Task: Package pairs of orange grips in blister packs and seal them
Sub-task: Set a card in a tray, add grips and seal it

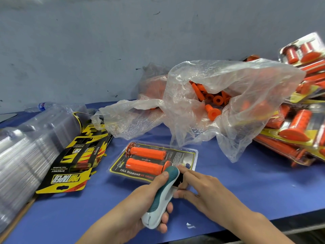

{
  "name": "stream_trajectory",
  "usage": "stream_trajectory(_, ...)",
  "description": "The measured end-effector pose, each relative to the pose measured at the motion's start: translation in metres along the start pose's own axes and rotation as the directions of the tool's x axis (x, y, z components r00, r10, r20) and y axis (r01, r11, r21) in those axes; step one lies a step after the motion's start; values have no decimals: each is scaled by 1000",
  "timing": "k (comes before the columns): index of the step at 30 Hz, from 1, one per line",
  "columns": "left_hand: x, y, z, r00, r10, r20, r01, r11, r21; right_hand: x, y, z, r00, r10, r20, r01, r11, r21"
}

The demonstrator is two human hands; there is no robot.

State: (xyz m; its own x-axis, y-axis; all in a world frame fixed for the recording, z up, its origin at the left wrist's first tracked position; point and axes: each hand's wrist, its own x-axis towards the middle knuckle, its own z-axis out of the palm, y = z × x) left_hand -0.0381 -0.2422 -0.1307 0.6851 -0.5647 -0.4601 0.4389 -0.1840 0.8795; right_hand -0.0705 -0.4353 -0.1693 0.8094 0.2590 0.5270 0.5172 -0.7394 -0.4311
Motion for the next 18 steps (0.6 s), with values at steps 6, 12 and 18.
stream_trajectory(6, 4, -3, 0, 998, 2, -58, 0, 1000, 27, -2, 4, 3, 997, 50, 66, -45, 997, -68)
stream_trajectory(12, 5, -3, 1, 998, -12, -66, 14, 1000, 19, 8, -2, 3, 995, -51, 87, 76, 948, -310)
stream_trajectory(18, 8, -1, 0, 997, -31, -73, 32, 999, 6, 10, -1, 5, 988, -152, 20, 143, 867, -478)
